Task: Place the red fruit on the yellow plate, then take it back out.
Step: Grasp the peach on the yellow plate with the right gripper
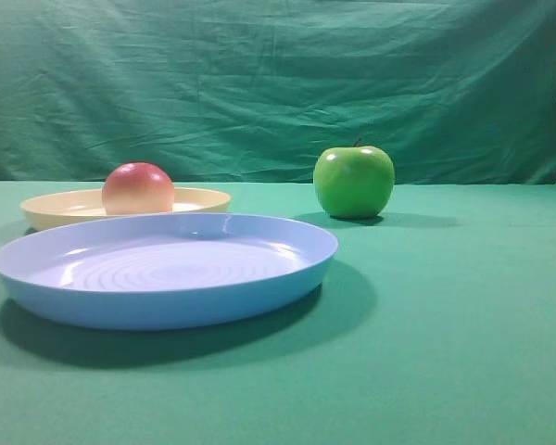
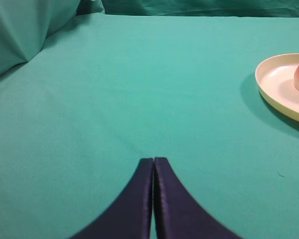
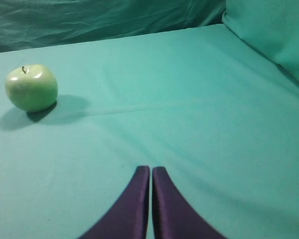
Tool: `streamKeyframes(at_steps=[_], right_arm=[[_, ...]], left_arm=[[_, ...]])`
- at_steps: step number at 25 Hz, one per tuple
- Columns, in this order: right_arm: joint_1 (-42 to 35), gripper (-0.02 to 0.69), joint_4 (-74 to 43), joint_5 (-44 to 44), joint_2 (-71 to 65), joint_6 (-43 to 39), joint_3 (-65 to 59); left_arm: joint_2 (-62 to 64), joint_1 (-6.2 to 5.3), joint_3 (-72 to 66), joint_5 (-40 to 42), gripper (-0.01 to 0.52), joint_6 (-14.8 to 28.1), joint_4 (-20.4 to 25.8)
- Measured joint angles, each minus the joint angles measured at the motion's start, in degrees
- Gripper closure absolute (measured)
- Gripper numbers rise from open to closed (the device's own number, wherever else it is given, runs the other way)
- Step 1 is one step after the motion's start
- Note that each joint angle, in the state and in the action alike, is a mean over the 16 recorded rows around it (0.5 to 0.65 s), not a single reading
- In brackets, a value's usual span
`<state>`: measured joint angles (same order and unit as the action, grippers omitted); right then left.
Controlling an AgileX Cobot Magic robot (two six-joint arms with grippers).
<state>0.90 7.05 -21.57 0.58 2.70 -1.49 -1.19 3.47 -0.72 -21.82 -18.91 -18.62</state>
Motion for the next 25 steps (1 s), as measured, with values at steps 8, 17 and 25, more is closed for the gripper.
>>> streamKeyframes(at_steps=[8, 17, 25], right_arm=[[0.0, 0.665, 2.8, 1.3, -1.0, -0.2, 0.7], [2.7, 0.665, 6.3, 0.6, -10.3, 0.3, 10.9], [10.9, 0.665, 6.8, -6.8, -25.8, 1.4, 28.1]], left_arm=[[0.0, 0.0, 0.0, 0.0, 0.514, 0.0, 0.0], [0.0, 0.0, 0.0, 0.0, 0.514, 0.0, 0.0], [0.0, 0.0, 0.0, 0.0, 0.514, 0.0, 0.0]])
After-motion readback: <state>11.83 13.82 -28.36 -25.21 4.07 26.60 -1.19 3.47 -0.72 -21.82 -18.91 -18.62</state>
